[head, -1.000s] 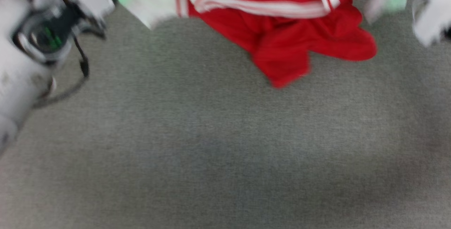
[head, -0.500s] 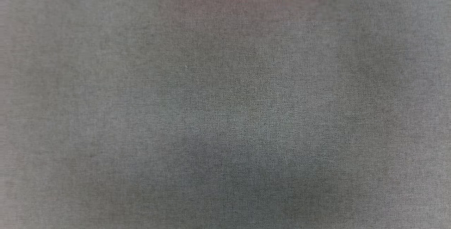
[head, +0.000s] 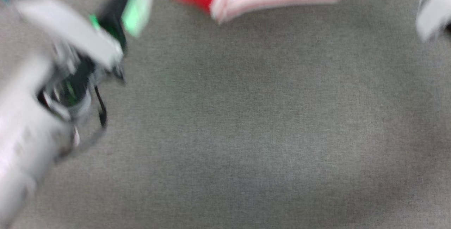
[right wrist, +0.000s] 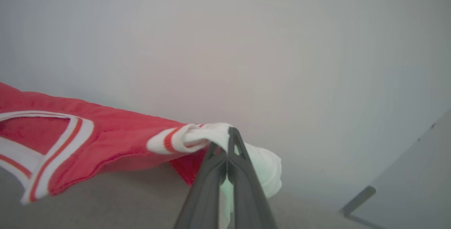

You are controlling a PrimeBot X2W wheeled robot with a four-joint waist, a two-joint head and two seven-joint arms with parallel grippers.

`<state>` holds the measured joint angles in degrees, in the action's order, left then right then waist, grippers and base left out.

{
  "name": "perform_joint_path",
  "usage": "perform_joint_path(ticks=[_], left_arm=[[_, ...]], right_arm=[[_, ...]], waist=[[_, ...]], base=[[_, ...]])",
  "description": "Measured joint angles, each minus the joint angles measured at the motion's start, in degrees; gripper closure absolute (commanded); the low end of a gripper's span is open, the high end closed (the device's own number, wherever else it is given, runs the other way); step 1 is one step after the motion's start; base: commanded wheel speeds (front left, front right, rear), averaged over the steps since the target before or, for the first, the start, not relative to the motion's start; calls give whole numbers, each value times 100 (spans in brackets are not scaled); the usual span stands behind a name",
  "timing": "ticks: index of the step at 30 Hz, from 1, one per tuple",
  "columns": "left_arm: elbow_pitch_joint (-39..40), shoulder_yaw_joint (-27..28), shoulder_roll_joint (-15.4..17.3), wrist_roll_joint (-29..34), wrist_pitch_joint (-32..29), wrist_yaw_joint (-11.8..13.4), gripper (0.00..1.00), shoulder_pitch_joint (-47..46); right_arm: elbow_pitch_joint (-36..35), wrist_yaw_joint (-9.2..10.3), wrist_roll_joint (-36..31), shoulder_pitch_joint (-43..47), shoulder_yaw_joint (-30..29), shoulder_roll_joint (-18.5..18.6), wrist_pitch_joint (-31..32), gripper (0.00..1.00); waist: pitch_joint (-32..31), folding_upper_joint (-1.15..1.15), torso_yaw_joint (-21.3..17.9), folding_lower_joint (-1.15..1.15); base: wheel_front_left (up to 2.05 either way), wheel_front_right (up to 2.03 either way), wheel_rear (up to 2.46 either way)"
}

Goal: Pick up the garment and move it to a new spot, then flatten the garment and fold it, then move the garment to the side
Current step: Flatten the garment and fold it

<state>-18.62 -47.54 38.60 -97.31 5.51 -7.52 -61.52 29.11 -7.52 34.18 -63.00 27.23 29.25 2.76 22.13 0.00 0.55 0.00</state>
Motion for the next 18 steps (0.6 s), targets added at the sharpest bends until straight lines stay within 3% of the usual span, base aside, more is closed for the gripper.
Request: perform_joint_path(ticks=[5,10,18], left_arm=[[638,-305,201,155,24,0,100,1394],[1157,-292,415,42,29,0,100,2313],[1645,-315,889,318,58,0,100,3210]], right_arm=[[-1114,0,408,1968,-114,407,531,100],[-2257,1,458,3583,-287,482,1152,100],[-3553,1,327,5031,-902,472,2283,100]], waist=[[-201,0,88,0],[-374,0,126,0],[-488,0,3,0]], base=[[0,0,0],[0,0,0],[0,0,0]])
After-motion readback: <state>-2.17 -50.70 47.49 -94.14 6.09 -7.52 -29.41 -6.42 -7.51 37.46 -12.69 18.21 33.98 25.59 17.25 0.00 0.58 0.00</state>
